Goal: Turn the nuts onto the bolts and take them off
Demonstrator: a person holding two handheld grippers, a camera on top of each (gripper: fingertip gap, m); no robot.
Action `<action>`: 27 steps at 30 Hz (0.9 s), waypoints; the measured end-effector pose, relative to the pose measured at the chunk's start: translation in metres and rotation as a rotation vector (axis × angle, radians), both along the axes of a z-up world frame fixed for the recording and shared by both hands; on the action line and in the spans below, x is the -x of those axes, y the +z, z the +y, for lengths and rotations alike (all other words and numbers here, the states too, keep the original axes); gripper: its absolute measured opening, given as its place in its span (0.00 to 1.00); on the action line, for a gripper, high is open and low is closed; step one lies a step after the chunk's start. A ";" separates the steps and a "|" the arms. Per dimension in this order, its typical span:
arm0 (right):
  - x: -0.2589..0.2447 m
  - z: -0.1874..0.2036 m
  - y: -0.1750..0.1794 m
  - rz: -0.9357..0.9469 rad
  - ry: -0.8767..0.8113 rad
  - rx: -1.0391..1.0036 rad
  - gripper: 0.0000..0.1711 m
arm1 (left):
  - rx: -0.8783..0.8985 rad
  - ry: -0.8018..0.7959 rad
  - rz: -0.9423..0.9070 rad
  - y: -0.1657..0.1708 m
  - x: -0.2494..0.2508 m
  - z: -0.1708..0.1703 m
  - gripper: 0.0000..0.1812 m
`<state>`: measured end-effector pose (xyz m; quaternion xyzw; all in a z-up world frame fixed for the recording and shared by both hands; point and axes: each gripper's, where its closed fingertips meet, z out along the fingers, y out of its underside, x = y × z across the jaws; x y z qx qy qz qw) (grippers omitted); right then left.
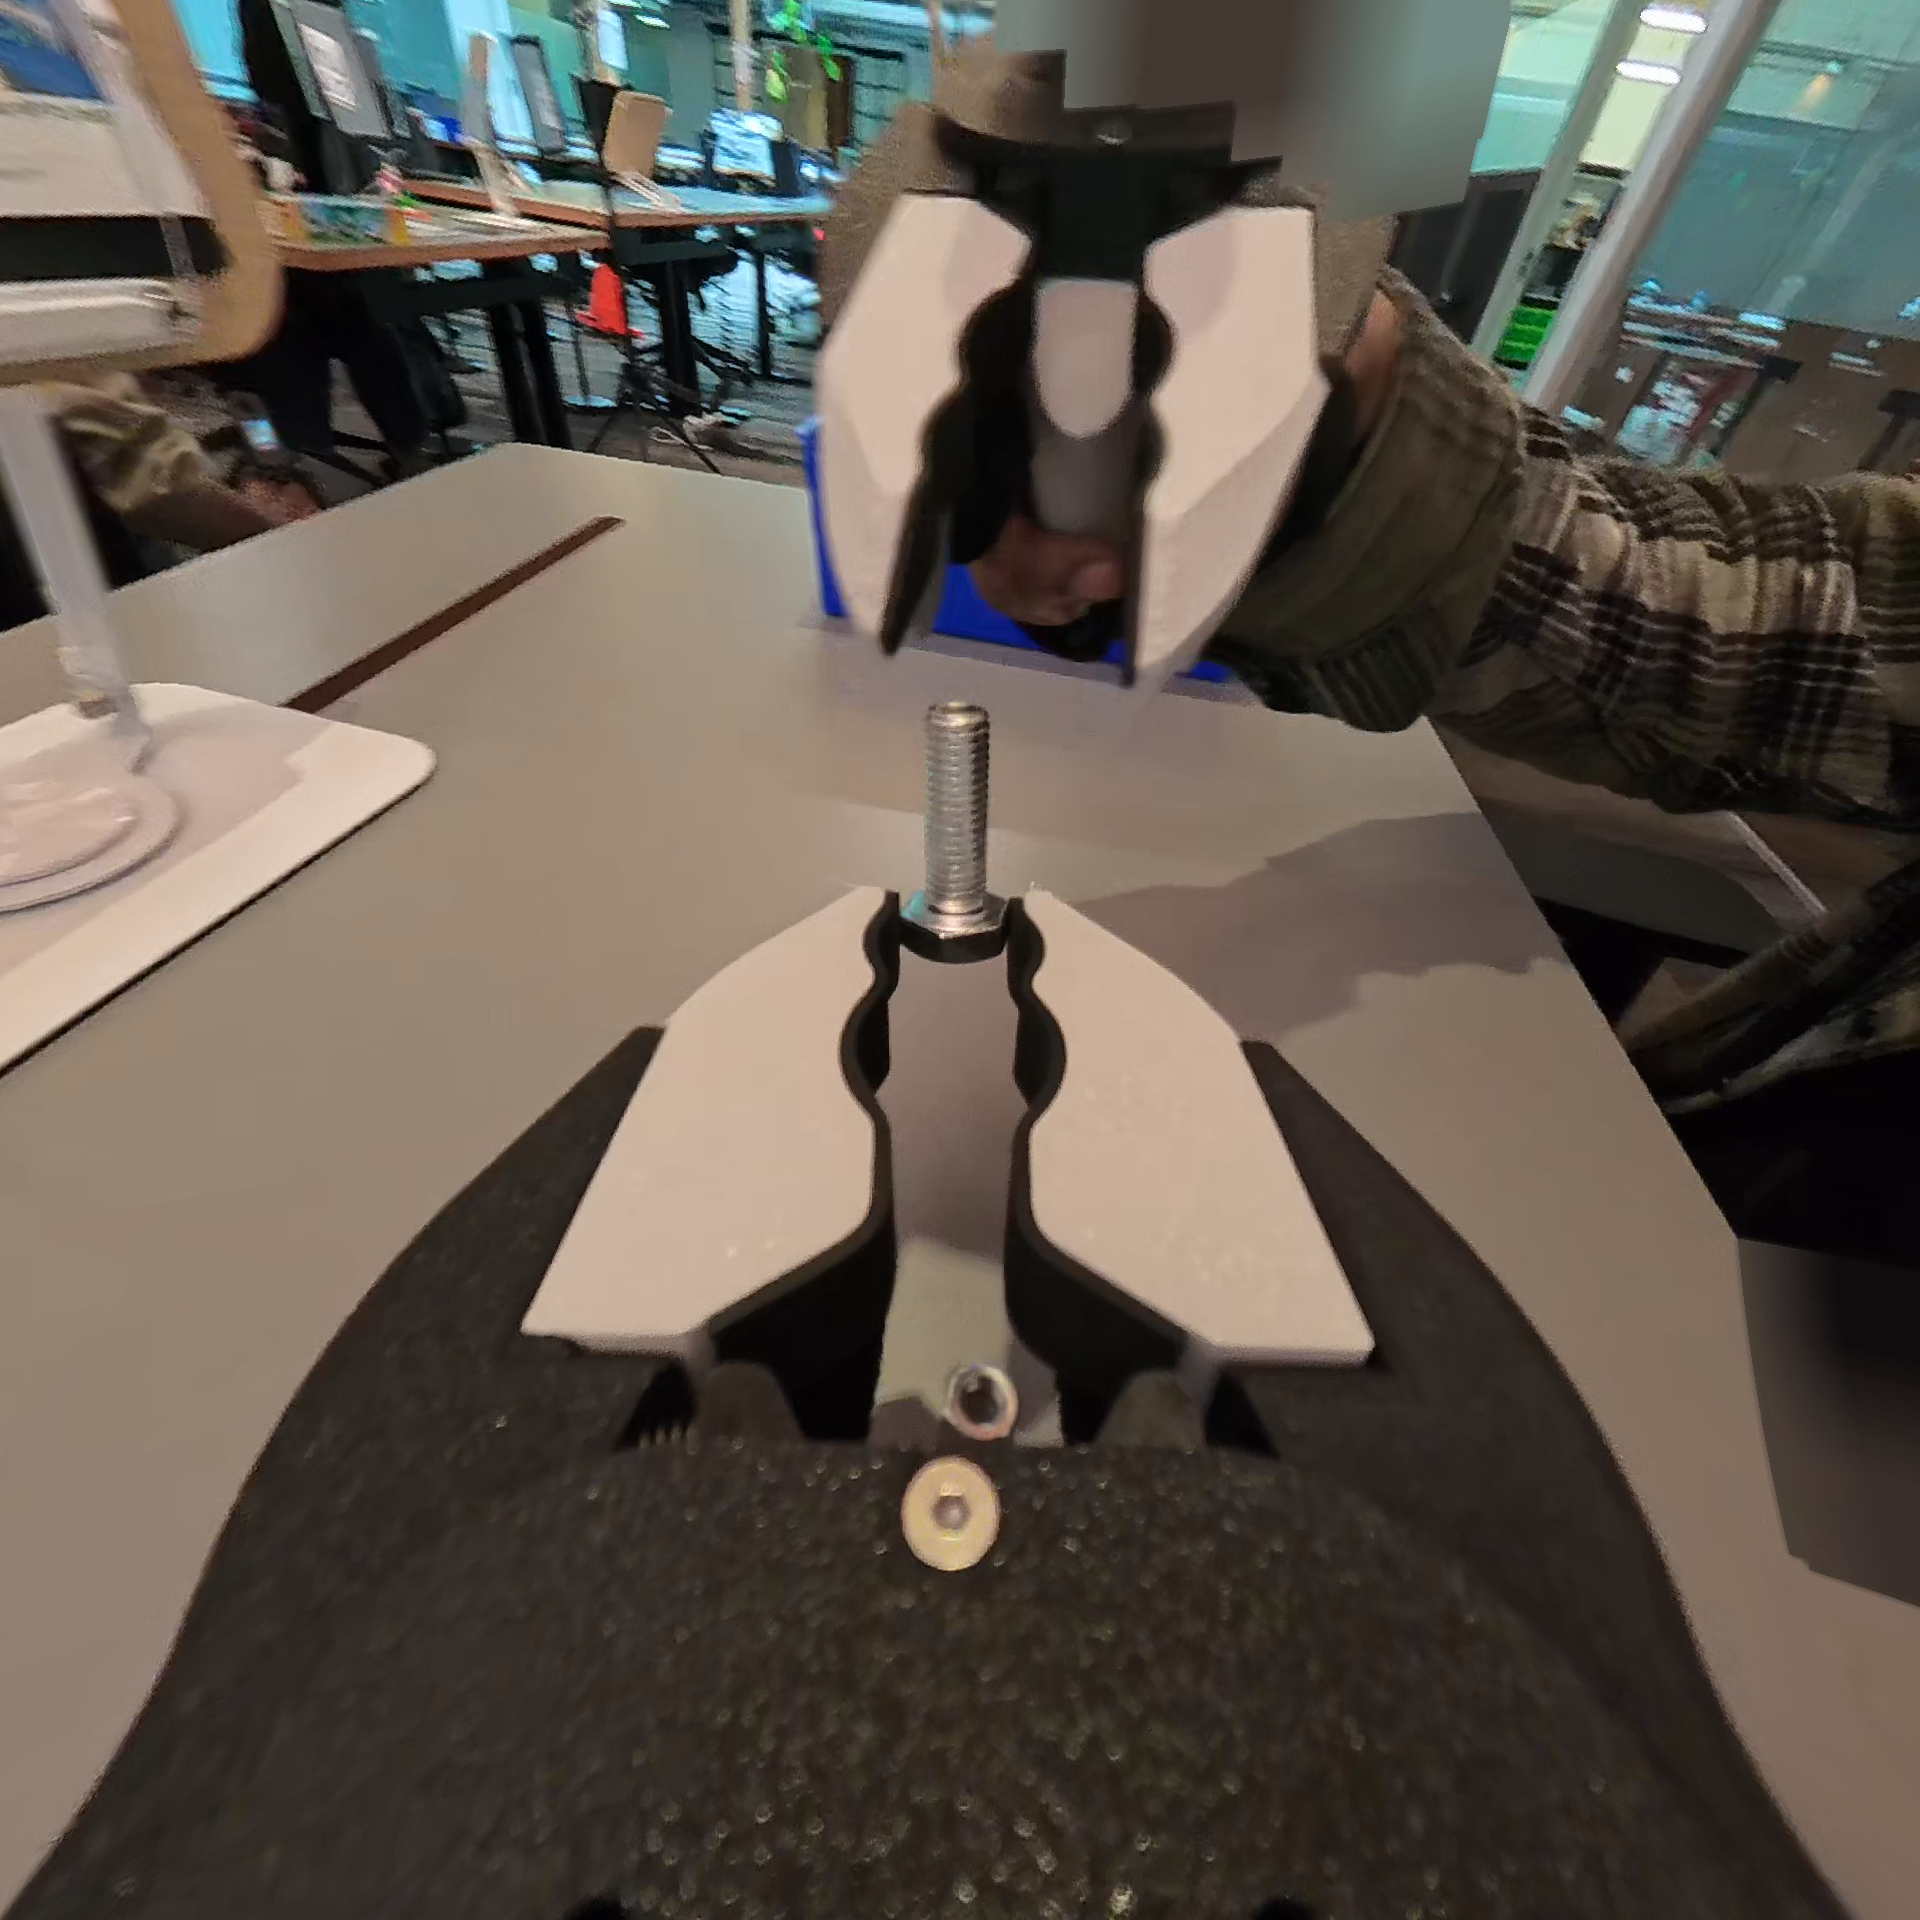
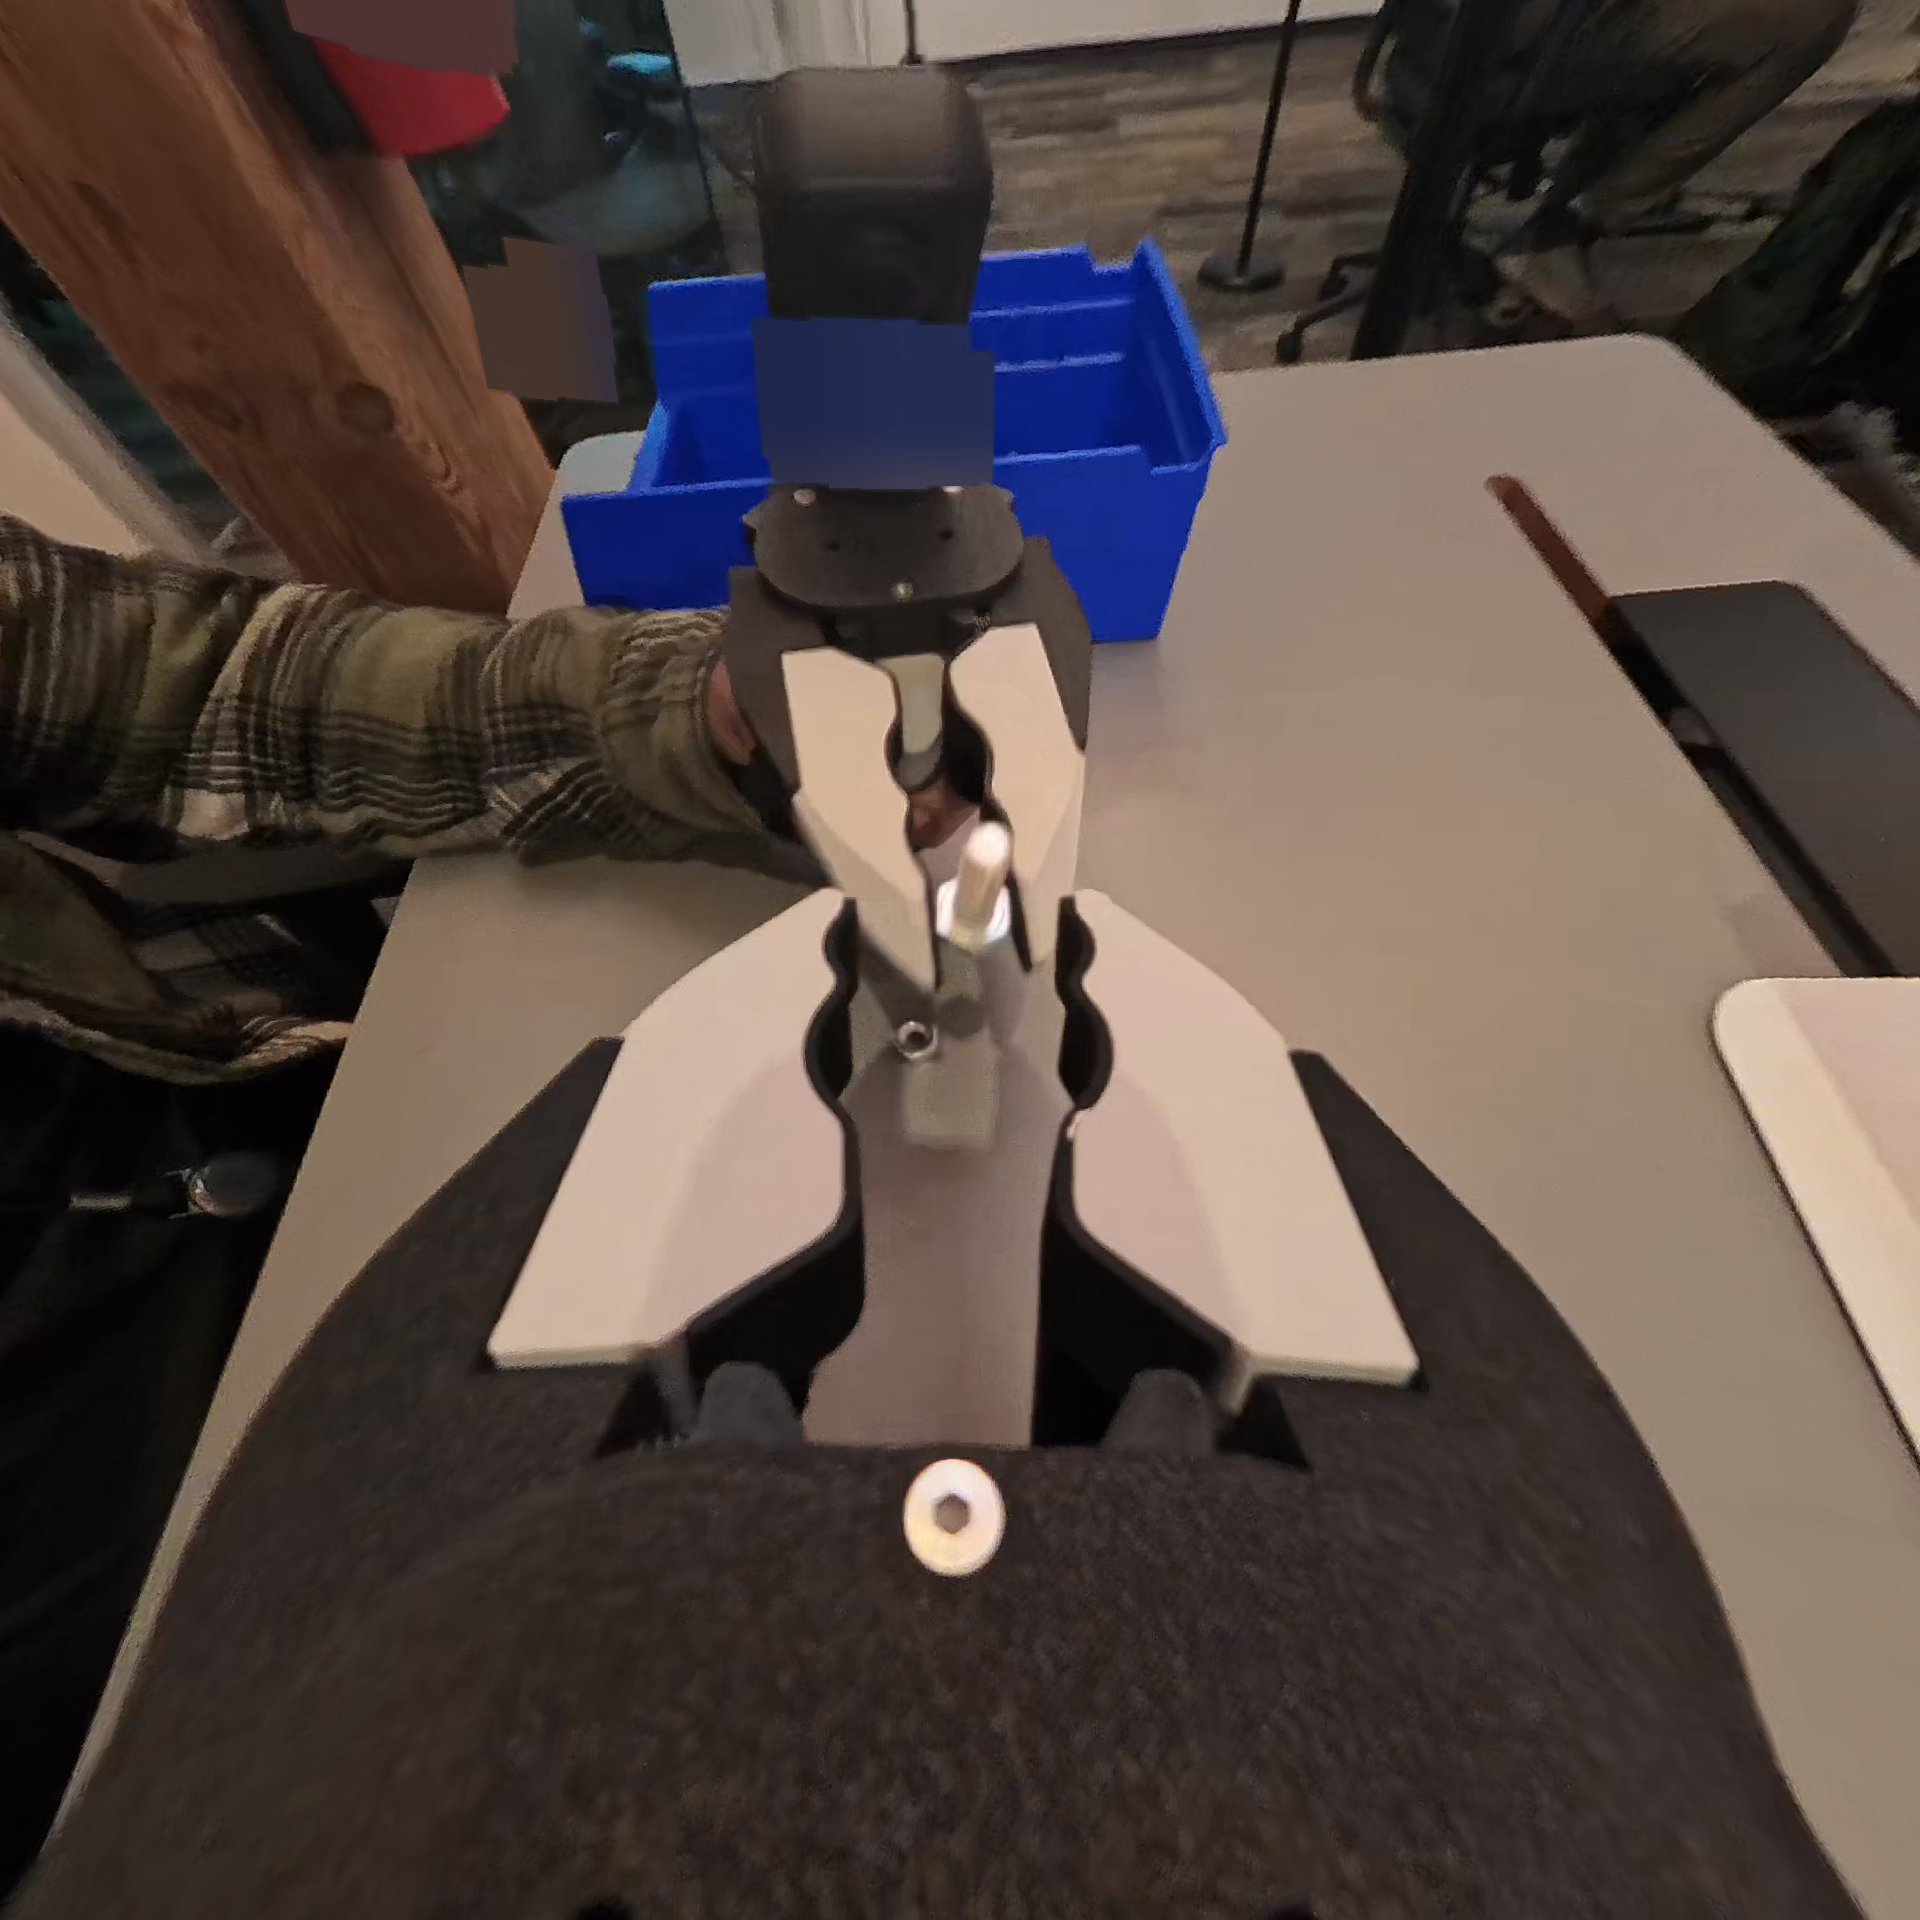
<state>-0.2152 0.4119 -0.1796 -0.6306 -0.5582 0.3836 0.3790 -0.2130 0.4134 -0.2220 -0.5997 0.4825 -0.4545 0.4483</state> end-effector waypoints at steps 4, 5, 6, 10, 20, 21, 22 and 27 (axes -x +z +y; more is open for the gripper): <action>-0.015 -0.004 -0.023 -0.073 -0.022 -0.058 0.20 | 0.005 0.136 -0.063 0.013 0.024 0.024 0.11; -0.013 -0.008 -0.035 -0.105 -0.003 -0.048 0.21 | 0.005 0.165 -0.075 0.015 0.029 0.028 0.11; -0.010 -0.011 -0.049 -0.139 0.014 -0.043 0.21 | 0.004 0.187 -0.087 0.018 0.034 0.032 0.11; 0.015 -0.018 -0.106 -0.256 0.089 -0.014 0.20 | -0.010 0.255 -0.141 0.026 0.048 0.041 0.11; 0.054 -0.021 -0.156 -0.401 0.203 -0.024 0.12 | 0.000 0.294 -0.146 0.023 0.056 0.050 0.11; 0.055 -0.021 -0.158 -0.404 0.210 -0.023 0.11 | 0.002 0.294 -0.146 0.023 0.057 0.050 0.11; 0.057 -0.022 -0.158 -0.398 0.213 -0.016 0.10 | 0.004 0.296 -0.147 0.022 0.057 0.050 0.11; 0.055 -0.024 -0.158 -0.381 0.214 0.002 0.10 | 0.003 0.297 -0.148 0.022 0.057 0.051 0.11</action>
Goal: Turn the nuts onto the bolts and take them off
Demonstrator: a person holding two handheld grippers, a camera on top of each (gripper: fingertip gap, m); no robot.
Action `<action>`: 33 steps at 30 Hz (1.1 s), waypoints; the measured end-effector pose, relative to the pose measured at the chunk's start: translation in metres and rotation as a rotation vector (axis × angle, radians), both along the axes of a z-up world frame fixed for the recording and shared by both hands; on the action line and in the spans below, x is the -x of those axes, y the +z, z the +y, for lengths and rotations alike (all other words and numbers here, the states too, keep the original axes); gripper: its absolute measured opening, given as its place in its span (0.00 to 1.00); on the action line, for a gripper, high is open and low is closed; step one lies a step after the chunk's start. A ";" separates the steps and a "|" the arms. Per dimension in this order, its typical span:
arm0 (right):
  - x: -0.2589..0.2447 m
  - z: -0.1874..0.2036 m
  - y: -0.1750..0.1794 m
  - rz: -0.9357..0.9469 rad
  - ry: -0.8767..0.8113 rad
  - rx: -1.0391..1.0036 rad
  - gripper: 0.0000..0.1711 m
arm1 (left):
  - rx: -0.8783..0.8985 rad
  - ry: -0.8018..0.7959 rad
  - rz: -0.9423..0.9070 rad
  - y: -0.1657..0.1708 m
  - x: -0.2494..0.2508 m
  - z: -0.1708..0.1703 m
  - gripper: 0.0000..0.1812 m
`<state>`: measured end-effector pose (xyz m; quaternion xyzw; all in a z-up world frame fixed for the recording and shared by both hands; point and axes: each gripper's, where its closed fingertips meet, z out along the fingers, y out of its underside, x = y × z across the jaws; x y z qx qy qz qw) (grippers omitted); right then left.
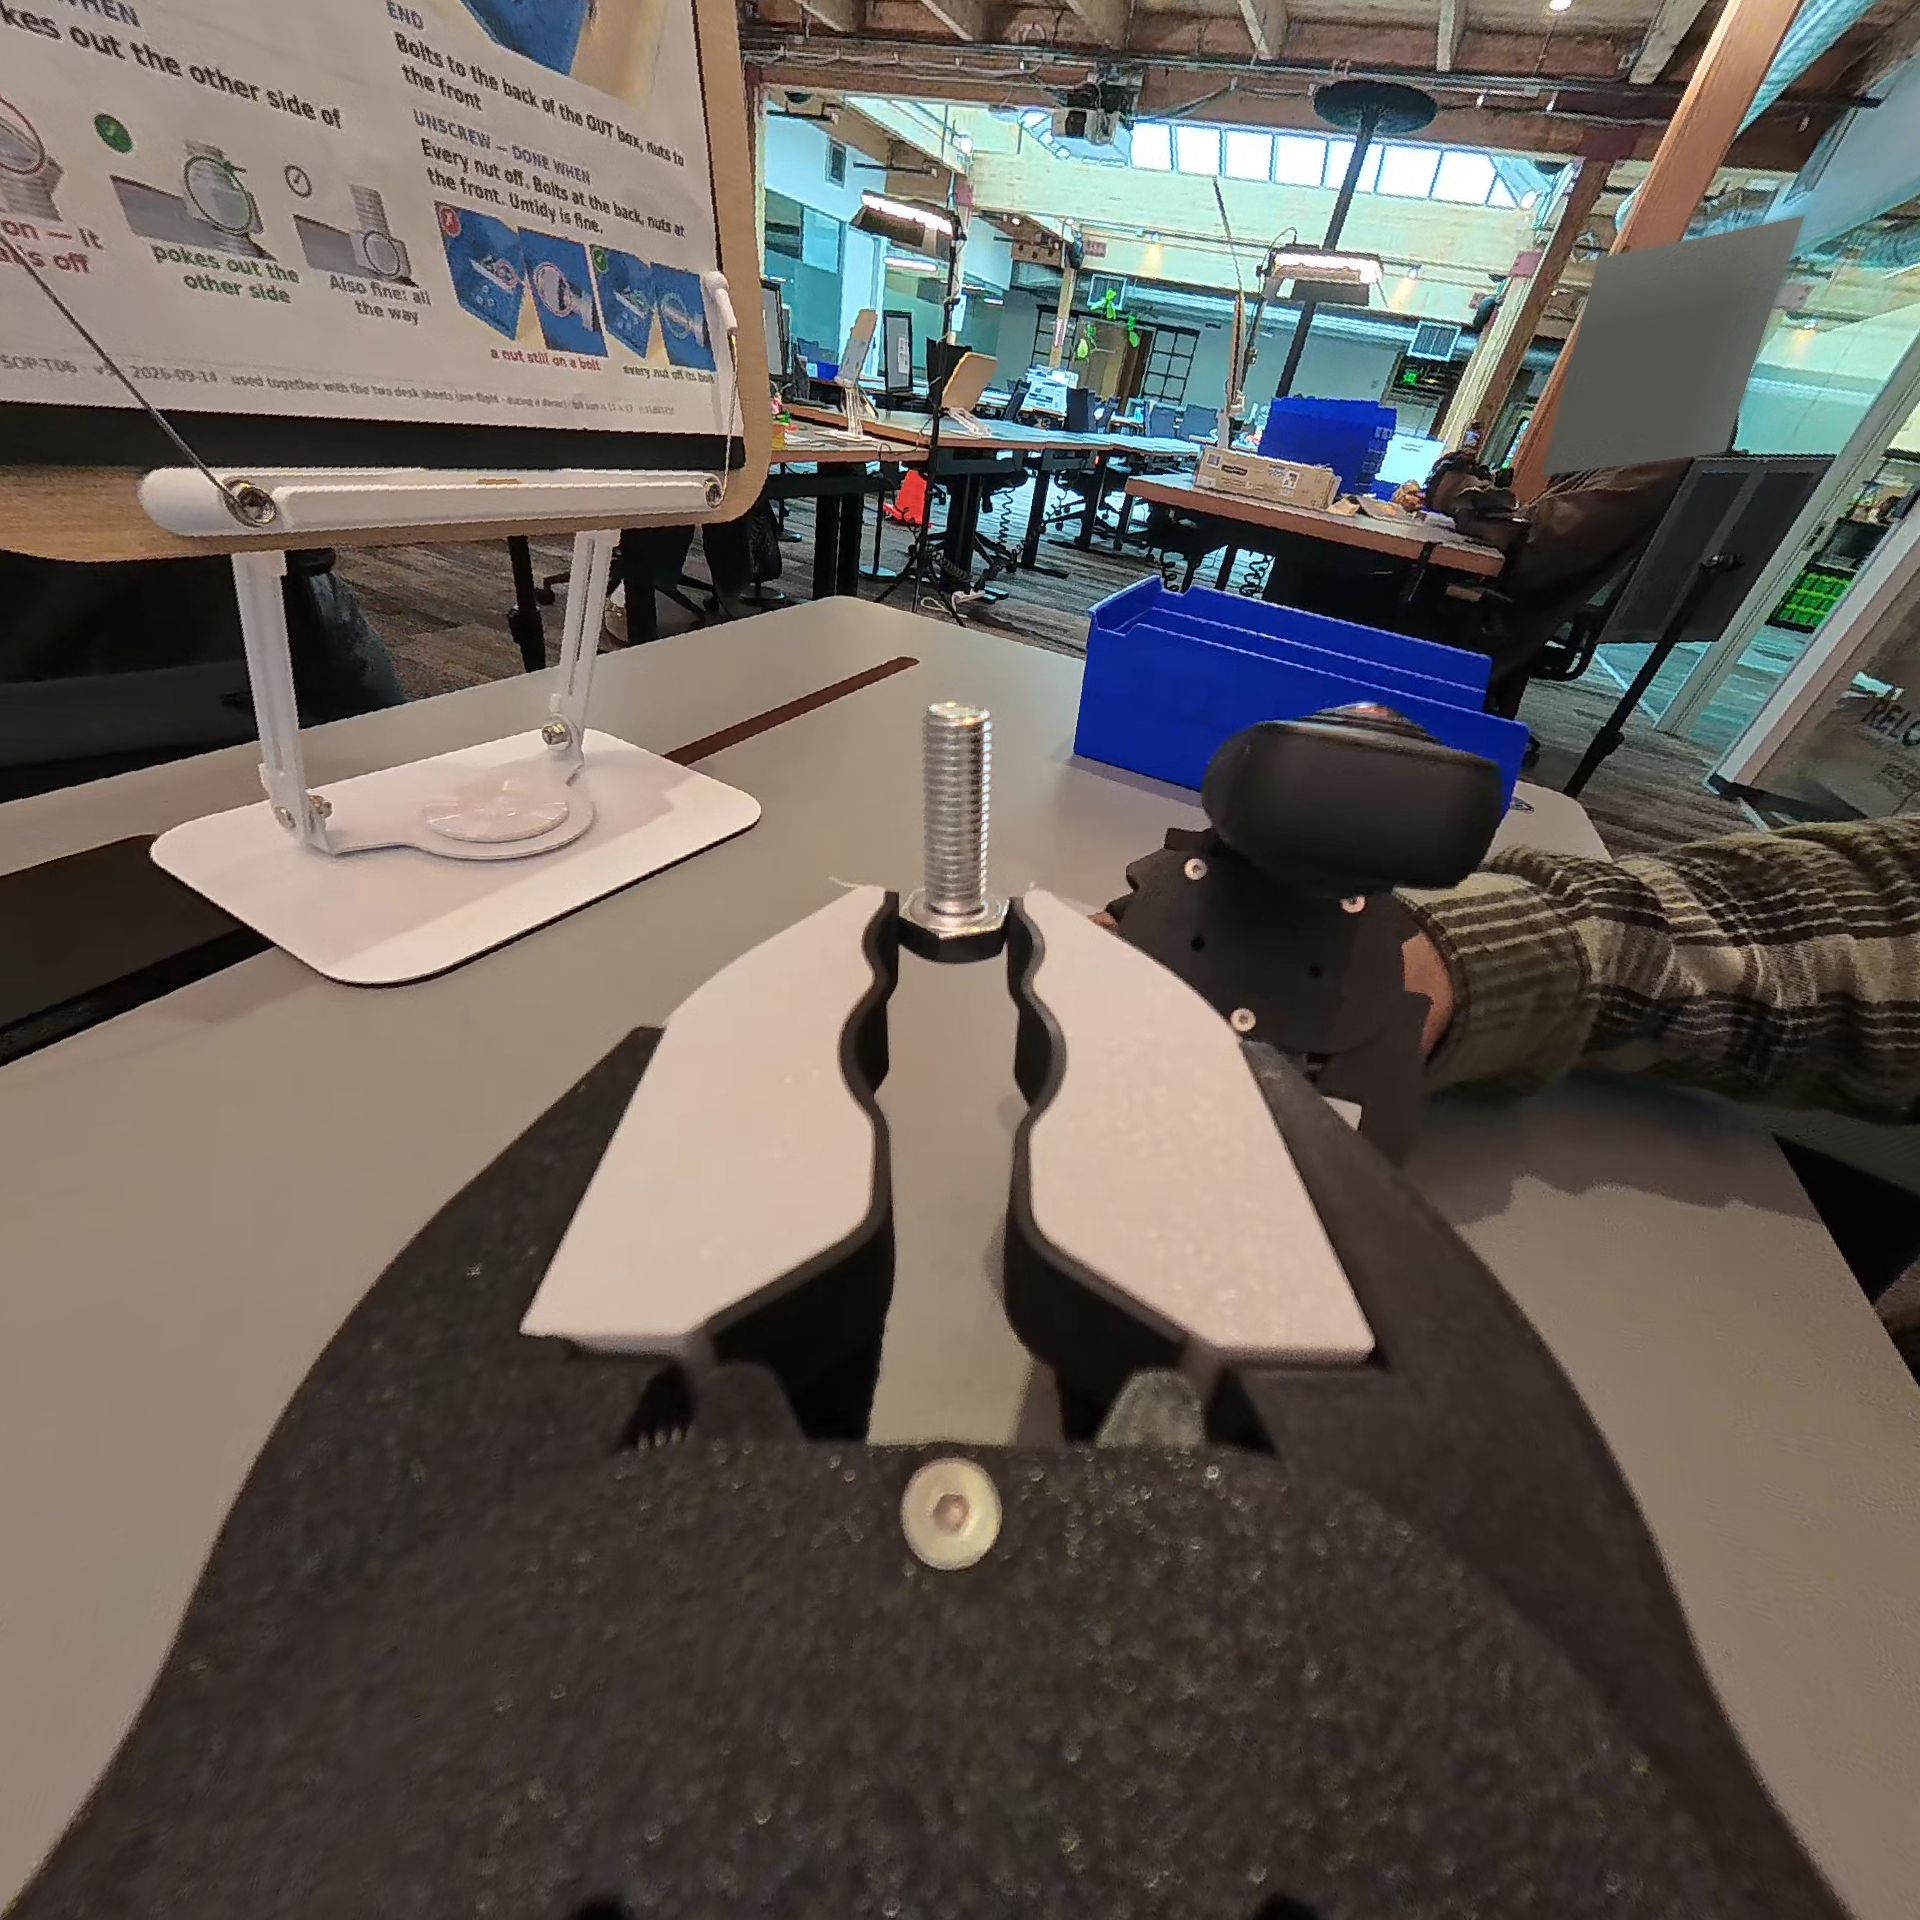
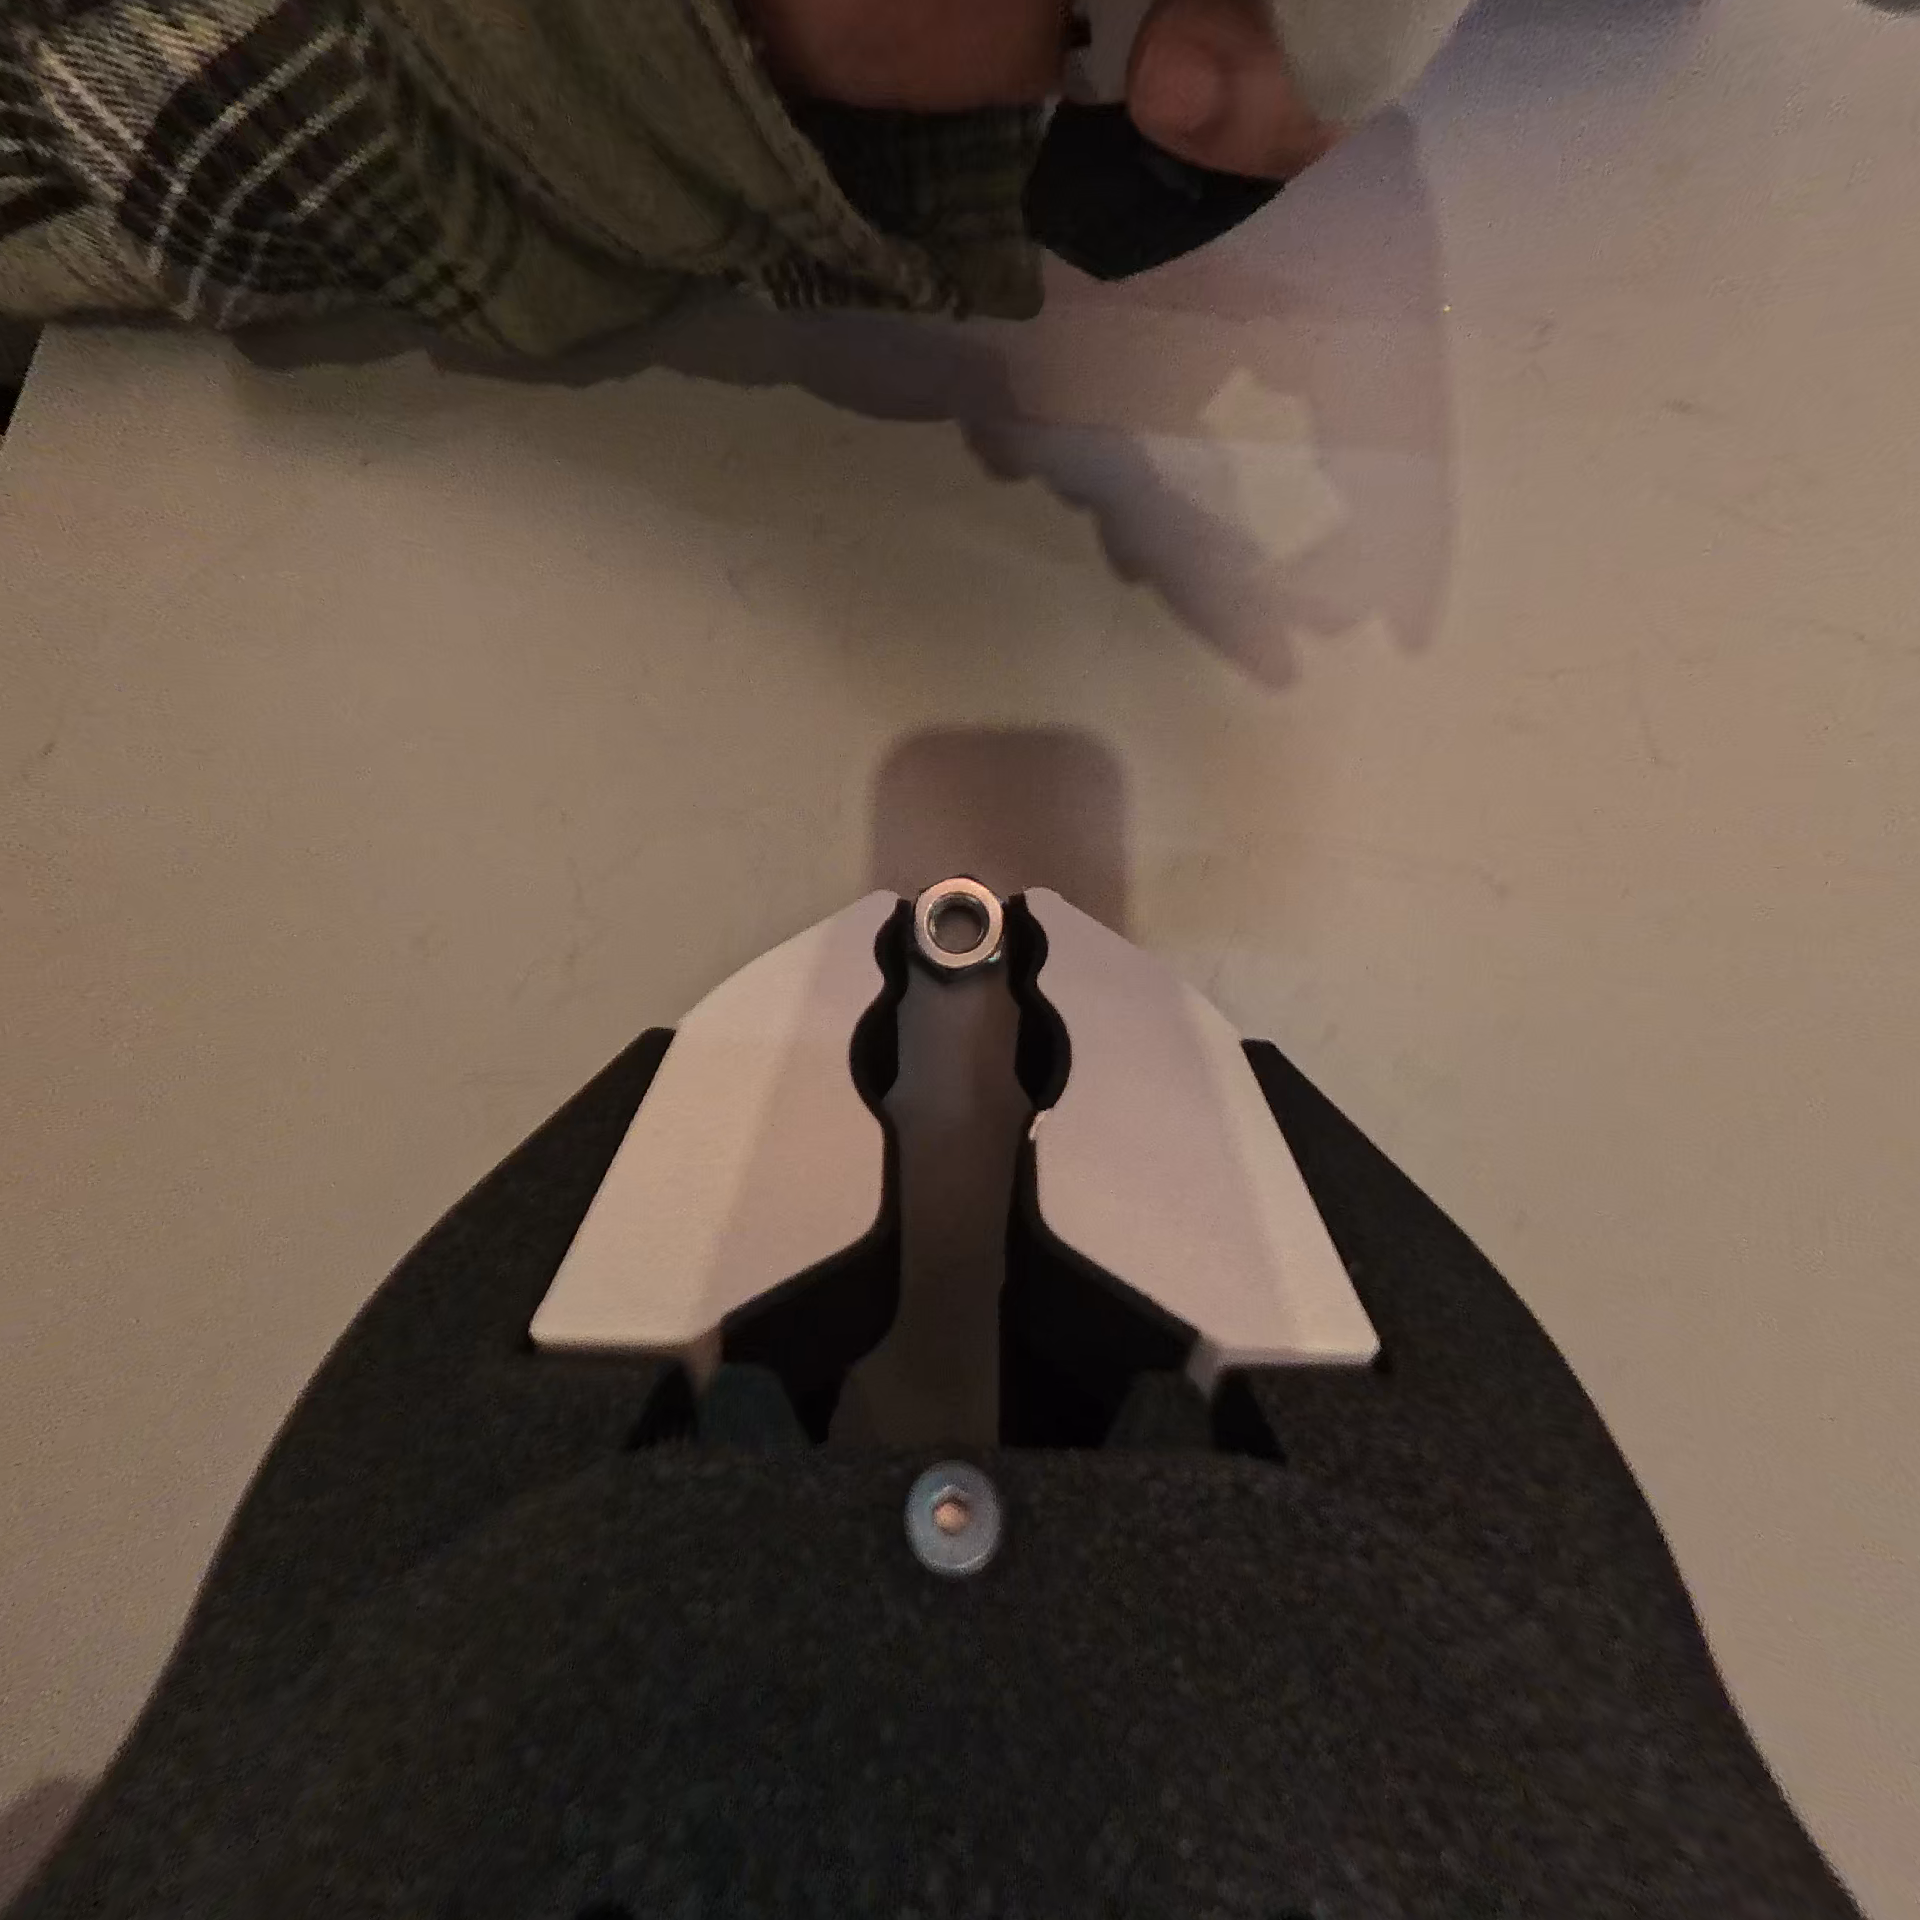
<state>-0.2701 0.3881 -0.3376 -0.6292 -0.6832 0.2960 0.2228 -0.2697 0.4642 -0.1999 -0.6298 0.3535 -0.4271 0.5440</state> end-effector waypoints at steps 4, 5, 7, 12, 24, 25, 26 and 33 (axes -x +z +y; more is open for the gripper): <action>-0.017 0.002 0.012 0.043 -0.046 0.014 0.10 | 0.007 -0.017 0.007 -0.004 -0.005 -0.001 0.11; -0.024 0.003 0.018 0.054 -0.062 0.011 0.10 | 0.008 -0.026 0.009 -0.005 -0.007 -0.003 0.11; -0.041 0.004 0.036 0.074 -0.086 0.010 0.10 | 0.004 -0.050 0.017 -0.008 -0.013 -0.006 0.11; -0.082 0.007 0.110 0.138 -0.115 -0.023 0.10 | -0.019 -0.135 0.053 -0.016 -0.036 -0.022 0.11; -0.066 0.015 0.168 0.117 -0.032 -0.047 0.10 | -0.099 -0.238 0.118 -0.022 -0.075 -0.053 0.11; -0.065 0.016 0.167 0.110 -0.029 -0.046 0.10 | -0.101 -0.238 0.120 -0.023 -0.075 -0.053 0.11; -0.063 0.015 0.165 0.103 -0.022 -0.037 0.10 | -0.102 -0.239 0.122 -0.023 -0.076 -0.054 0.11; -0.059 0.017 0.159 0.087 -0.017 -0.025 0.10 | -0.106 -0.237 0.115 -0.020 -0.075 -0.054 0.11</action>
